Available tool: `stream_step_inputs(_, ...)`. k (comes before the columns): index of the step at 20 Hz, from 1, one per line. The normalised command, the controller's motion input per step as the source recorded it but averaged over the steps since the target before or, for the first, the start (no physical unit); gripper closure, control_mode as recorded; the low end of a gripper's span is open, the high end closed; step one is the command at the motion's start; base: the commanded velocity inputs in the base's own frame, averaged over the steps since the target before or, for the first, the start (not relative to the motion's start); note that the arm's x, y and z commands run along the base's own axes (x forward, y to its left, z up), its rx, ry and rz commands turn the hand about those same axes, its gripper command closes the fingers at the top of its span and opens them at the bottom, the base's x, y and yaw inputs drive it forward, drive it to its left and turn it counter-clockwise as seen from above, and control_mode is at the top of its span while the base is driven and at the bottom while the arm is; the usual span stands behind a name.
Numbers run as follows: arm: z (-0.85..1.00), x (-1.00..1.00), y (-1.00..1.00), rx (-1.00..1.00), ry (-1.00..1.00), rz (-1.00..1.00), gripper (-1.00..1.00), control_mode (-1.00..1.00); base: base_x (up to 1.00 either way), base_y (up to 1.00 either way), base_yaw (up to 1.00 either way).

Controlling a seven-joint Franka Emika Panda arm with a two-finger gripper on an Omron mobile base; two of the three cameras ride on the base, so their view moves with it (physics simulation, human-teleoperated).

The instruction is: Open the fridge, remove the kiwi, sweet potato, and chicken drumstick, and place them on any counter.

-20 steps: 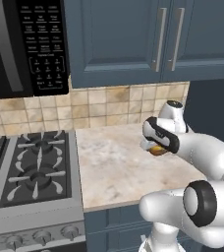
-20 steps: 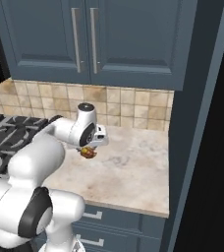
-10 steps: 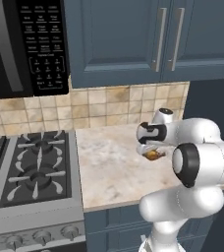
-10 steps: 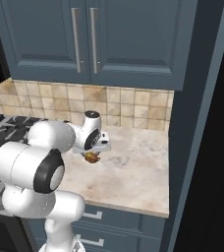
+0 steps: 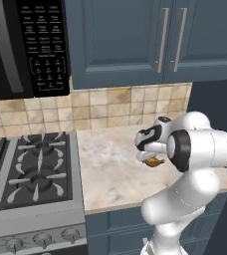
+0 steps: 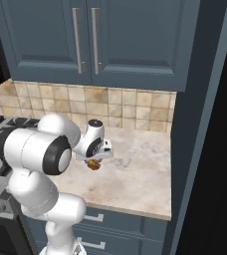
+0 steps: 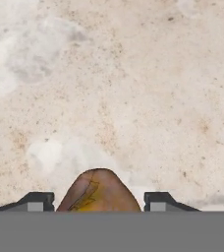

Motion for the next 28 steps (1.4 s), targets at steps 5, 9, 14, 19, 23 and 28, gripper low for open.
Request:
stream_step_inputs(5,-0.04,0.0,0.0,0.0,-0.01,0.03,-1.0,-1.0,0.0,0.0,0.0)
stream_step_inputs(9,0.0,0.0,0.0,0.0,-0.06,0.06,-1.0,-1.0,0.0,0.0,0.0)
stream_step_inputs(14,0.09,-0.14,0.0,0.0,-0.13,0.07,-1.0,-1.0,0.0,0.0,0.0)
stream_step_inputs(19,0.4,-0.53,0.0,0.0,-0.21,0.06,-1.0,-1.0,0.0,0.0,0.0)
stream_step_inputs(23,0.42,-0.55,0.0,0.0,-0.18,0.02,-1.0,-1.0,0.0,0.0,0.0)
stream_step_inputs(28,0.78,-0.51,0.01,0.0,-0.14,0.01,-1.0,-1.0,0.0,0.0,0.0)
